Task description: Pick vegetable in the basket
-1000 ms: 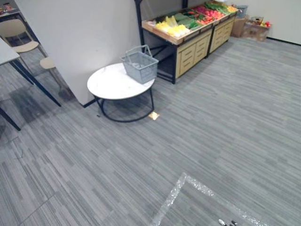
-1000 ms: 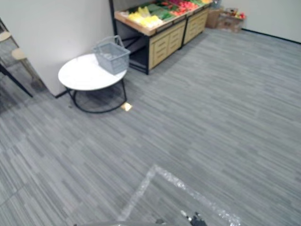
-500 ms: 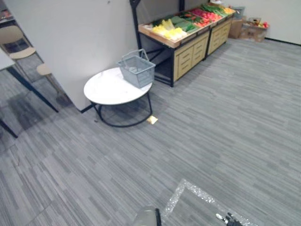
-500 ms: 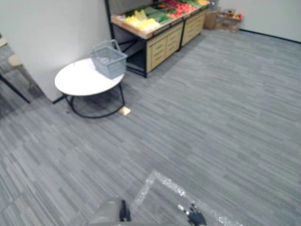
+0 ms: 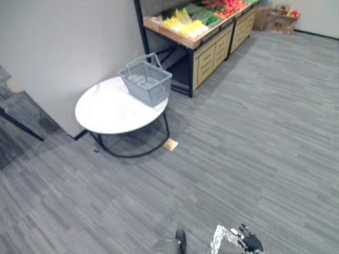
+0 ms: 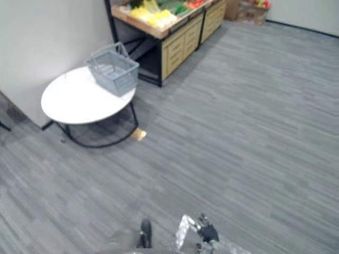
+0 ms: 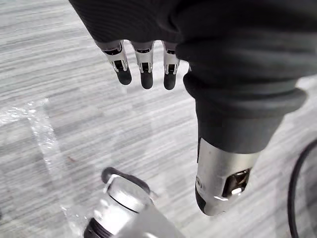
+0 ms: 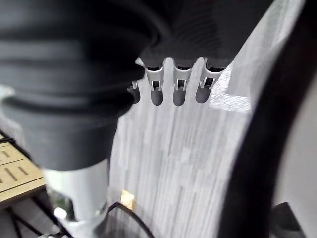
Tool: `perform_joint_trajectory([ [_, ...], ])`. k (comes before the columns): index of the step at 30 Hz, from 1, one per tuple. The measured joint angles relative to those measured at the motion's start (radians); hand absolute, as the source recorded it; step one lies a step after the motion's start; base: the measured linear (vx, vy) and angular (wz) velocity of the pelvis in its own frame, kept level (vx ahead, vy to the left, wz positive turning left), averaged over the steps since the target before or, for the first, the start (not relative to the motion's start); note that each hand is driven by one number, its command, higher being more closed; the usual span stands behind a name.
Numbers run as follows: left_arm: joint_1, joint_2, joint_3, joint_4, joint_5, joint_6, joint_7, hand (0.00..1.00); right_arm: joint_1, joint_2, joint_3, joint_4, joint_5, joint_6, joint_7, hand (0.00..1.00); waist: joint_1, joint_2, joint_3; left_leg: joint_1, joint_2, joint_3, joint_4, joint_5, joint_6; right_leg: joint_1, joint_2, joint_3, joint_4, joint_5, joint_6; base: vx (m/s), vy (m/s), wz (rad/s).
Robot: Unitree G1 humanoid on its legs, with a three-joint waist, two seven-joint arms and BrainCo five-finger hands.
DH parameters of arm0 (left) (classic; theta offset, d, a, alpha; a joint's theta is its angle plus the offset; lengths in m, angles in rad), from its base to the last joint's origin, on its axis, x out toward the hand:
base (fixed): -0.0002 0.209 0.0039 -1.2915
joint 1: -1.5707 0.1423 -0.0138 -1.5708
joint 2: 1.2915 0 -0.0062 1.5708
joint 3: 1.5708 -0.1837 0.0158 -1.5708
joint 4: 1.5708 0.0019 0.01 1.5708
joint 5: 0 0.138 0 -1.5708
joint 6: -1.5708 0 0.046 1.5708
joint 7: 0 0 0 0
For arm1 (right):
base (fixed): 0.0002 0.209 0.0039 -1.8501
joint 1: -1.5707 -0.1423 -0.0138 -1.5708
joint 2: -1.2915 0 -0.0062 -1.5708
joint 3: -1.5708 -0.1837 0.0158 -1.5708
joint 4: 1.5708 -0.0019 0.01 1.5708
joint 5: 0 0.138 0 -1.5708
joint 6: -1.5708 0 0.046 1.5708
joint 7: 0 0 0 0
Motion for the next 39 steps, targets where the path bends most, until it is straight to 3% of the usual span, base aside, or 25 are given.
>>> perform_joint_trajectory([
  [3,-0.055,0.006,-0.017,-0.023,-0.010,-0.031,0.016,0.00,-0.001,-0.001,-0.001,-0.005,0.027,-0.001,-0.031,0.00,-0.009,-0.002,0.001,0.124,0.001,-0.021,-0.060,-0.038,0.011,-0.132,0.011,-0.152,0.011,-0.161,-0.041,0.41,0.077,0.05],
  [6,-0.112,-0.007,-0.042,-0.047,-0.053,-0.060,0.038,0.00,-0.009,-0.017,-0.004,-0.015,0.027,-0.023,-0.042,0.00,-0.050,0.020,0.010,0.193,0.039,-0.053,-0.061,-0.090,0.019,-0.203,0.063,-0.235,-0.227,-0.201,-0.053,0.42,-0.060,0.26],
  [8,-0.155,-0.030,-0.044,-0.060,-0.059,-0.097,0.039,0.00,0.003,-0.018,-0.017,-0.049,0.023,-0.030,-0.043,0.00,-0.056,0.035,0.013,0.224,0.074,-0.077,-0.057,-0.134,0.000,-0.250,0.105,-0.239,-0.441,-0.167,-0.029,0.49,-0.135,0.33],
  [9,-0.187,-0.055,-0.039,-0.087,-0.060,-0.116,0.037,0.00,0.017,-0.014,-0.039,-0.073,0.017,-0.035,-0.049,0.00,-0.056,0.042,0.015,0.240,0.103,-0.113,-0.040,-0.181,-0.023,-0.268,0.137,-0.220,-0.659,-0.090,-0.025,0.40,-0.124,0.49],
  [11,-0.204,-0.088,-0.016,-0.117,-0.059,-0.127,0.023,0.00,0.033,-0.010,-0.044,-0.090,0.011,-0.034,-0.065,0.00,-0.056,0.040,0.015,0.266,0.114,-0.165,-0.022,-0.242,-0.054,-0.263,0.147,-0.163,-0.844,-0.034,0.015,0.62,-0.272,0.85],
  [12,-0.205,-0.121,0.008,-0.125,-0.058,-0.128,0.014,0.00,0.039,-0.018,-0.054,-0.098,0.010,-0.027,-0.068,0.00,-0.057,0.049,0.015,0.300,0.124,-0.200,-0.008,-0.290,-0.071,-0.258,0.142,-0.149,-0.822,0.032,0.000,0.83,-0.393,0.89],
  [13,-0.202,-0.141,0.016,-0.124,-0.056,-0.125,0.014,0.00,0.037,-0.029,-0.060,-0.102,0.010,-0.019,-0.071,0.00,-0.059,0.066,0.008,0.322,0.144,-0.210,-0.007,-0.297,-0.081,-0.257,0.147,-0.156,-0.775,0.049,-0.001,0.74,-0.325,0.77],
  [14,-0.193,-0.159,0.021,-0.126,-0.053,-0.110,0.017,0.00,0.037,-0.044,-0.060,-0.110,0.003,-0.006,-0.079,0.00,-0.058,0.089,0.005,0.339,0.159,-0.225,0.021,-0.286,-0.094,-0.265,0.150,-0.173,-0.691,0.056,-0.011,0.58,-0.255,0.57],
  [15,-0.181,-0.171,0.038,-0.126,-0.047,-0.098,0.023,0.00,0.030,-0.050,-0.060,-0.110,0.000,0.009,-0.089,0.00,-0.052,0.097,0.009,0.322,0.165,-0.223,0.108,-0.268,-0.093,-0.267,0.147,-0.181,-0.615,0.020,-0.053,0.69,-0.342,0.60],
  [16,-0.174,-0.185,0.083,-0.137,-0.047,-0.087,0.045,0.00,0.018,-0.061,-0.059,-0.113,-0.018,0.024,-0.093,0.00,-0.053,0.112,0.011,0.243,0.183,-0.215,0.326,-0.217,-0.105,-0.238,0.150,-0.204,-0.575,-0.041,-0.057,0.78,-0.392,0.48],
  [18,-0.162,-0.189,0.152,-0.140,-0.046,-0.051,0.082,0.00,0.010,-0.067,-0.048,-0.119,-0.025,0.031,-0.100,0.00,-0.049,0.133,0.018,0.074,0.239,-0.205,0.692,-0.040,-0.162,-0.142,0.171,-0.240,-0.595,-0.108,-0.085,0.64,-0.256,0.33],
  [20,-0.131,-0.186,0.208,-0.116,-0.038,-0.028,0.109,0.00,0.007,-0.043,-0.022,-0.112,-0.033,0.029,-0.107,0.00,-0.042,0.136,0.021,-0.031,0.306,-0.112,0.893,-0.046,-0.161,0.006,0.190,-0.271,-0.665,-0.127,-0.094,0.69,-0.197,0.09],
  [23,-0.104,-0.177,0.256,-0.102,-0.046,-0.027,0.132,0.00,0.020,-0.026,-0.049,-0.106,-0.042,0.021,-0.106,0.00,-0.021,0.120,0.020,-0.117,0.331,0.060,0.772,-0.112,-0.146,0.172,0.177,-0.311,-0.788,-0.123,-0.090,0.59,-0.115,0.16],
  [25,-0.108,-0.170,0.256,-0.096,-0.046,-0.026,0.140,0.00,0.023,-0.018,-0.073,-0.084,-0.054,0.020,-0.107,0.00,-0.018,0.114,0.021,-0.140,0.306,0.155,0.530,-0.107,-0.116,0.222,0.157,-0.352,-0.805,-0.125,-0.078,0.47,0.011,0.31],
  [26,-0.111,-0.160,0.250,-0.086,-0.047,-0.022,0.145,0.00,0.027,-0.010,-0.094,-0.085,-0.054,0.018,-0.109,0.00,-0.021,0.107,0.021,-0.140,0.262,0.204,0.315,-0.049,-0.071,0.247,0.141,-0.382,-0.801,-0.140,-0.055,0.48,0.088,0.60],
  [27,-0.111,-0.149,0.232,-0.076,-0.047,-0.013,0.148,0.00,0.033,-0.009,-0.110,-0.083,-0.059,0.013,-0.109,0.00,-0.021,0.106,0.021,-0.135,0.215,0.211,0.097,0.078,-0.034,0.283,0.139,-0.402,-0.797,-0.161,-0.020,0.48,0.118,0.61],
  [28,-0.108,-0.147,0.224,-0.068,-0.046,-0.011,0.150,0.00,0.034,-0.010,-0.118,-0.080,-0.064,0.012,-0.110,0.00,-0.018,0.112,0.020,-0.125,0.197,0.198,0.002,0.158,-0.006,0.301,0.146,-0.406,-0.796,-0.174,-0.006,0.48,0.180,0.43],
  [29,-0.087,-0.148,0.206,-0.045,-0.046,-0.008,0.154,0.00,0.029,-0.016,-0.122,-0.069,-0.069,0.011,-0.111,0.00,-0.006,0.139,0.018,-0.116,0.188,0.151,-0.116,0.286,0.065,0.343,0.177,-0.399,-0.792,-0.206,0.010,0.43,0.178,0.59],
  [30,-0.090,-0.105,0.208,-0.032,-0.049,-0.005,0.156,0.00,0.021,0.009,-0.105,-0.033,-0.074,0.009,-0.115,0.00,-0.010,0.076,0.009,-0.129,0.143,0.138,-0.083,0.248,0.040,0.361,0.157,-0.393,-0.821,-0.221,-0.007,0.40,0.161,0.67],
  [32,-0.092,-0.088,0.204,-0.028,-0.027,-0.011,0.158,0.00,-0.003,0.032,-0.085,-0.008,-0.091,0.004,-0.110,0.00,0.006,0.033,0.014,-0.182,0.116,0.125,-0.026,0.178,0.019,0.373,0.153,-0.346,-0.862,-0.185,-0.039,0.41,0.172,0.65],
  [33,-0.094,-0.086,0.211,-0.012,-0.021,-0.011,0.164,0.00,-0.029,0.034,-0.079,0.021,-0.092,0.006,-0.110,0.00,0.018,0.023,0.022,-0.181,0.110,0.135,0.000,0.147,0.019,0.384,0.144,-0.322,-0.868,-0.153,-0.026,0.39,0.191,0.29],
  [35,-0.085,-0.083,0.196,0.008,-0.007,-0.005,0.168,0.00,-0.043,0.029,-0.078,0.032,-0.100,0.006,-0.114,0.00,0.024,0.033,0.024,-0.148,0.091,0.143,-0.001,0.119,0.025,0.392,0.122,-0.296,-0.839,-0.118,-0.015,0.23,0.125,0.00],
  [37,-0.065,-0.075,0.163,0.011,-0.007,0.008,0.175,0.00,-0.041,0.018,-0.079,0.036,-0.109,0.006,-0.131,0.00,0.019,0.037,0.022,-0.055,0.036,0.146,-0.060,0.104,0.033,0.346,0.055,-0.248,-0.635,-0.110,-0.008,0.29,0.159,0.02],
  [38,-0.065,-0.062,0.140,0.011,-0.006,0.018,0.182,0.00,-0.033,0.013,-0.080,0.035,-0.110,0.006,-0.140,0.00,0.012,0.025,0.018,-0.010,0.005,0.140,-0.092,0.095,0.037,0.275,0.010,-0.233,-0.443,-0.071,-0.013,0.32,0.164,0.21],
  [39,-0.066,-0.053,0.109,0.009,-0.006,0.018,0.188,0.00,-0.025,0.008,-0.084,0.028,-0.108,0.005,-0.145,0.00,0.004,0.028,0.015,0.038,-0.019,0.126,-0.129,0.083,0.047,0.197,-0.033,-0.236,-0.261,0.037,-0.028,0.33,0.152,0.38],
])
